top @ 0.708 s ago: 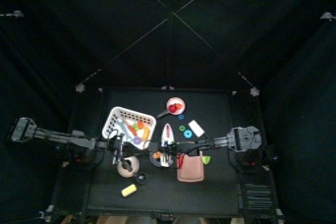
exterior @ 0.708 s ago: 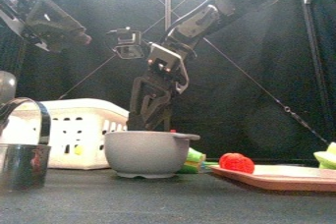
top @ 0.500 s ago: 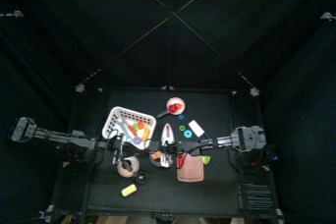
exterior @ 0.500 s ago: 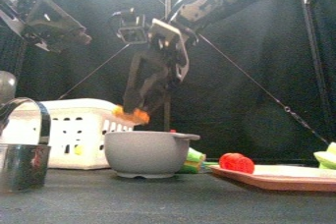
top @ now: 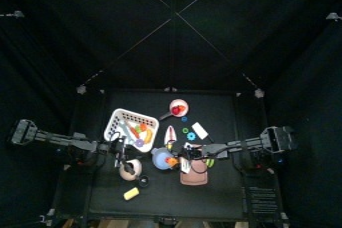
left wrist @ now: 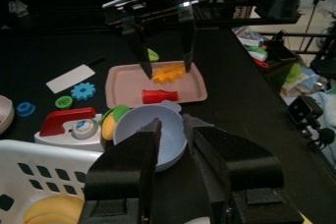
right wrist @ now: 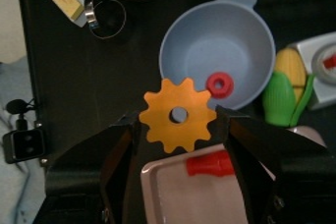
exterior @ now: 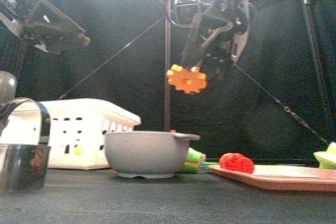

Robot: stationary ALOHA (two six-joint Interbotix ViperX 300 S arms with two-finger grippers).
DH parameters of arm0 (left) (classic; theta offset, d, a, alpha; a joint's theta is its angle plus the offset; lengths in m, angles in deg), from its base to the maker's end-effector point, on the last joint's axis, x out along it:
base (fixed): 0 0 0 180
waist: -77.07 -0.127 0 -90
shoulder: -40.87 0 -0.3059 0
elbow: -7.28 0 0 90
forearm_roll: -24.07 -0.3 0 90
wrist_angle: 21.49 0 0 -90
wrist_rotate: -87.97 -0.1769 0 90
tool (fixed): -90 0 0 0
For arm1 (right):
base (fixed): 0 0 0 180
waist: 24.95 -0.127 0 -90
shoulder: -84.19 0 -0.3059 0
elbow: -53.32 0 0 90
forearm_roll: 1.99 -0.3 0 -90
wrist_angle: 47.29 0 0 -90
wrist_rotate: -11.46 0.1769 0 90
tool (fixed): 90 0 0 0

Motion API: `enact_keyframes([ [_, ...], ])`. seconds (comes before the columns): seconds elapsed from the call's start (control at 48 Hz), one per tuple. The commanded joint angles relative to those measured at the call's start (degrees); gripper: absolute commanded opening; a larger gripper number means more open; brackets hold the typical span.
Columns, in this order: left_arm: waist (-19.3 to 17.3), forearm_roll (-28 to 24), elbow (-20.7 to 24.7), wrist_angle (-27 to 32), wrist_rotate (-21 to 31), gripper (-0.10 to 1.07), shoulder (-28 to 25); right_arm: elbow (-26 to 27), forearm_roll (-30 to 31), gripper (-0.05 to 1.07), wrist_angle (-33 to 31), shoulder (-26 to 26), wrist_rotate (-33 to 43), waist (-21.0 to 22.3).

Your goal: Place yellow gear on plate

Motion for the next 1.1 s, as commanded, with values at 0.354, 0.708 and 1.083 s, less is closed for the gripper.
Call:
enact_keyframes([
  [0.354, 0.1, 0.1, 0.6, -0.6, 0.1, 0.68, 0.0, -17.2, 6.5, 0.66, 2.6, 12.6, 22.2, 0.3],
  [0.708, -0.4, 0.1, 0.1, -0.6, 0.1, 0.68, 0.0, -16.8, 27.2, 0.67, 0.0, 6.9, 33.2, 2.2],
  [1.083, -0.4, 0.3, 0.1, -0.6, 0.2, 0.68, 0.1, -16.7, 31.4, 0.70, -2.5, 3.1, 37.4, 3.2],
])
